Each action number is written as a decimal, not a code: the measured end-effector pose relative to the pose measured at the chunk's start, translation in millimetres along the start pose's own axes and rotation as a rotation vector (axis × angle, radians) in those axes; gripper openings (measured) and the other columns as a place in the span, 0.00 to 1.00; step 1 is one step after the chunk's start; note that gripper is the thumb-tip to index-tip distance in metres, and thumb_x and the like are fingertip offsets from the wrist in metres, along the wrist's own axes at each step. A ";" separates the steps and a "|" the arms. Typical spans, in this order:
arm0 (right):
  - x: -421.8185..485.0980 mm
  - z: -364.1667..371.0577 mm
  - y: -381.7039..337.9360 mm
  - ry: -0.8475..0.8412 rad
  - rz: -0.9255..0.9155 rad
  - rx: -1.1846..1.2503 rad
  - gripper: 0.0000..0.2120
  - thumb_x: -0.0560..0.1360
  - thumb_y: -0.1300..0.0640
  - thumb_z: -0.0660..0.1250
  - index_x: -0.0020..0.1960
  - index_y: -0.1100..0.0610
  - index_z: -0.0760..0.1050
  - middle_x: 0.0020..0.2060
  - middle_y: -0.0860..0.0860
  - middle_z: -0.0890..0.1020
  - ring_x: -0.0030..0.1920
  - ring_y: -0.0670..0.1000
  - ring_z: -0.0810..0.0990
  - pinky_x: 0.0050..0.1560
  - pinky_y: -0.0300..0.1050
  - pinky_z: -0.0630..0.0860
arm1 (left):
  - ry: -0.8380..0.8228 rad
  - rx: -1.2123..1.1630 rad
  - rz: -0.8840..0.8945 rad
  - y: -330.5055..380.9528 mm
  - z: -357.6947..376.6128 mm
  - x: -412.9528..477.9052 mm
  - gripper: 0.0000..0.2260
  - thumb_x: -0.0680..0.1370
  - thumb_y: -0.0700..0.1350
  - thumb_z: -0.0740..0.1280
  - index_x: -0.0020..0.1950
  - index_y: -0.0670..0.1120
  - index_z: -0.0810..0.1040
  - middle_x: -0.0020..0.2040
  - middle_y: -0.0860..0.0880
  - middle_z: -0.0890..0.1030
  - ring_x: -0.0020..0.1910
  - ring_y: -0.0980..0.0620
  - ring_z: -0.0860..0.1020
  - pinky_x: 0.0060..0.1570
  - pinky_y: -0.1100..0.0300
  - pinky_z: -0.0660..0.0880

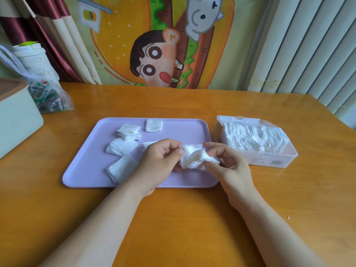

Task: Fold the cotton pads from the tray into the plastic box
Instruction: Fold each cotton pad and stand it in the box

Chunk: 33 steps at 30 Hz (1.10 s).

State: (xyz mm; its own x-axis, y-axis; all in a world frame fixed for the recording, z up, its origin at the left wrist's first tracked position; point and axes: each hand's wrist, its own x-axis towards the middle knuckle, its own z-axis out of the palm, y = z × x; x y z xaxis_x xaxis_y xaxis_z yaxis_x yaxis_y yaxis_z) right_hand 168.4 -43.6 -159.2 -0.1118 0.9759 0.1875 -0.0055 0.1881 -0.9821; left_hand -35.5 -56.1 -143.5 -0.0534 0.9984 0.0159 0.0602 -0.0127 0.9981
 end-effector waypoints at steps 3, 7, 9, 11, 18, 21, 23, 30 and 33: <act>0.6 0.1 -1.2 0.087 0.050 0.023 0.09 0.75 0.72 0.72 0.48 0.59 0.82 0.49 0.52 0.88 0.50 0.51 0.86 0.49 0.45 0.78 | 0.126 -0.026 0.018 1.4 -2.3 0.8 0.05 0.83 0.41 0.67 0.52 0.44 0.82 0.41 0.39 0.83 0.33 0.48 0.78 0.37 0.55 0.76; 1.1 3.4 -5.8 0.167 0.094 0.012 0.10 0.77 0.65 0.74 0.54 0.52 0.83 0.42 0.49 0.88 0.41 0.46 0.85 0.42 0.37 0.80 | 0.165 -0.176 0.044 7.5 -7.6 -2.8 0.03 0.83 0.41 0.66 0.51 0.45 0.80 0.41 0.47 0.82 0.31 0.47 0.76 0.25 0.59 0.65; 1.4 3.2 -6.3 0.178 0.115 0.024 0.12 0.77 0.64 0.76 0.57 0.52 0.82 0.43 0.49 0.89 0.42 0.46 0.86 0.42 0.37 0.80 | 0.073 -0.206 0.023 10.1 -7.0 -6.0 0.05 0.85 0.38 0.65 0.53 0.46 0.80 0.41 0.49 0.82 0.29 0.49 0.75 0.25 0.62 0.63; 1.7 3.4 -7.4 0.172 0.122 0.023 0.12 0.76 0.64 0.76 0.57 0.53 0.82 0.44 0.52 0.89 0.42 0.48 0.86 0.42 0.38 0.80 | -0.051 -0.174 0.026 9.1 -6.3 -6.8 0.04 0.84 0.38 0.66 0.56 0.45 0.80 0.42 0.48 0.83 0.30 0.50 0.75 0.26 0.62 0.66; -0.9 3.1 -11.6 0.023 0.146 0.011 0.07 0.76 0.66 0.76 0.52 0.57 0.85 0.41 0.55 0.89 0.39 0.52 0.86 0.45 0.41 0.81 | -0.131 0.039 0.068 4.1 -1.5 -5.9 0.08 0.81 0.34 0.70 0.57 0.45 0.82 0.46 0.50 0.87 0.40 0.58 0.80 0.38 0.65 0.75; -0.5 2.5 -10.9 0.002 0.152 -0.017 0.11 0.77 0.69 0.73 0.55 0.56 0.86 0.44 0.52 0.90 0.44 0.50 0.89 0.47 0.39 0.82 | -0.106 0.158 0.100 -1.0 0.2 -5.0 0.08 0.80 0.37 0.72 0.52 0.51 0.84 0.49 0.49 0.87 0.46 0.54 0.80 0.50 0.58 0.79; 0.0 2.0 -9.7 0.007 0.151 -0.043 0.13 0.78 0.68 0.72 0.58 0.55 0.86 0.46 0.49 0.90 0.47 0.48 0.89 0.48 0.37 0.82 | -0.116 0.181 0.107 -1.1 0.6 -6.1 0.08 0.80 0.38 0.73 0.52 0.51 0.85 0.50 0.48 0.87 0.46 0.50 0.81 0.54 0.54 0.79; 0.3 1.8 -8.6 -0.021 0.149 -0.068 0.13 0.79 0.66 0.72 0.59 0.54 0.86 0.47 0.48 0.90 0.48 0.47 0.88 0.48 0.38 0.81 | -0.128 0.184 0.104 -1.7 1.1 -3.9 0.07 0.79 0.38 0.74 0.51 0.51 0.86 0.48 0.49 0.87 0.45 0.51 0.81 0.54 0.56 0.79; 0.4 0.7 -6.7 -0.037 0.150 -0.078 0.13 0.80 0.67 0.70 0.60 0.54 0.85 0.48 0.48 0.90 0.49 0.46 0.88 0.48 0.37 0.81 | -0.121 0.248 0.120 -3.7 3.0 -4.0 0.07 0.78 0.40 0.75 0.51 0.53 0.86 0.47 0.51 0.86 0.44 0.55 0.80 0.52 0.58 0.80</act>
State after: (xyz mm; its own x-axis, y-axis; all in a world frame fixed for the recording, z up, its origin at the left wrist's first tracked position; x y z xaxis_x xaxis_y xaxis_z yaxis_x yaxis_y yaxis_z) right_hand 167.7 -44.5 -152.6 -0.1416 0.9892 0.0369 0.0910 0.0502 -0.9946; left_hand -32.5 -59.8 -147.4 0.0875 0.9900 0.1108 0.3010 -0.1323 0.9444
